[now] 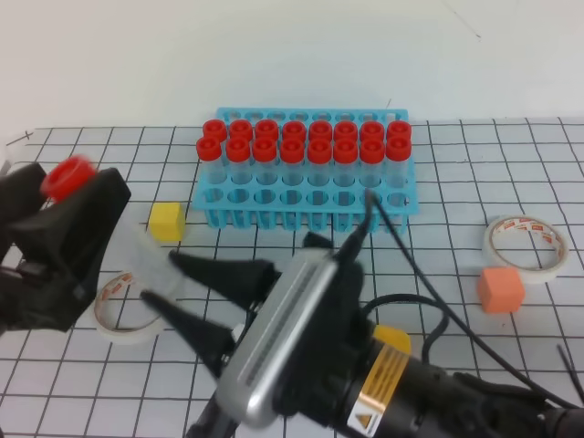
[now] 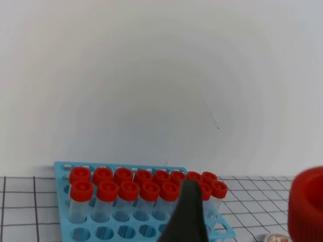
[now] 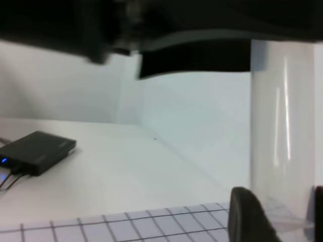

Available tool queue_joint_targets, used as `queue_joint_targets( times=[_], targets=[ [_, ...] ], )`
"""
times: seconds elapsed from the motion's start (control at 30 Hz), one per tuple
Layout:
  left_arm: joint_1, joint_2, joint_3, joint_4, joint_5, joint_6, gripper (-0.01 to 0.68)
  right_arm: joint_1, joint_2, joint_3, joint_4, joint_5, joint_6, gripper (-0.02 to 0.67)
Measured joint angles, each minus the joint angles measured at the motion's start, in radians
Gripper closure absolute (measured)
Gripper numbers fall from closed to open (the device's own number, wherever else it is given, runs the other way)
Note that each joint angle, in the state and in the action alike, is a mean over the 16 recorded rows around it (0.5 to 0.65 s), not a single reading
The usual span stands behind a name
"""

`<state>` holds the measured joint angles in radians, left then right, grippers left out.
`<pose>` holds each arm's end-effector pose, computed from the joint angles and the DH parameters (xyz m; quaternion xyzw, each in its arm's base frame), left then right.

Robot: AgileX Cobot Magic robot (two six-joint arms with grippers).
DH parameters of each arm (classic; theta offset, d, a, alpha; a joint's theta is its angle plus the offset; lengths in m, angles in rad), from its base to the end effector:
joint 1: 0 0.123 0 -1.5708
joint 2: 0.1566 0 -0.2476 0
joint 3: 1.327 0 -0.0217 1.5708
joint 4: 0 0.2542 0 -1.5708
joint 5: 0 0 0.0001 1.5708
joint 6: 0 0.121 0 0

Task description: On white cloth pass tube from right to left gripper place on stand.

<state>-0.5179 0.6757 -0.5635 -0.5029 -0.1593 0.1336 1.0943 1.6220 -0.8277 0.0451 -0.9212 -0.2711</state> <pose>0.1851 -0.0949 0.3352 0.0227 0.6651 -0.2953 0.6855 0.1766 0.3327 0.2422 -0.3783 0.5010 0.3108 0.7137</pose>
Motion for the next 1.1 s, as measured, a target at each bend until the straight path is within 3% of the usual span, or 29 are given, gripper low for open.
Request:
queue_joint_targets(
  times=[0.6,0.77,1.1],
  targets=[
    [0.0,0.006,0.0,0.0,0.021,-0.023,0.299,0.0,0.048,0.002,-0.042,-0.073,0.0,0.416],
    [0.0,0.006,0.0,0.002,0.028,-0.027,0.289,0.0,0.048,0.002,-0.036,-0.072,0.0,0.416],
    [0.0,0.006,0.0,0.008,0.041,-0.032,0.204,0.0,0.05,0.002,-0.032,-0.072,0.0,0.416]
  ],
)
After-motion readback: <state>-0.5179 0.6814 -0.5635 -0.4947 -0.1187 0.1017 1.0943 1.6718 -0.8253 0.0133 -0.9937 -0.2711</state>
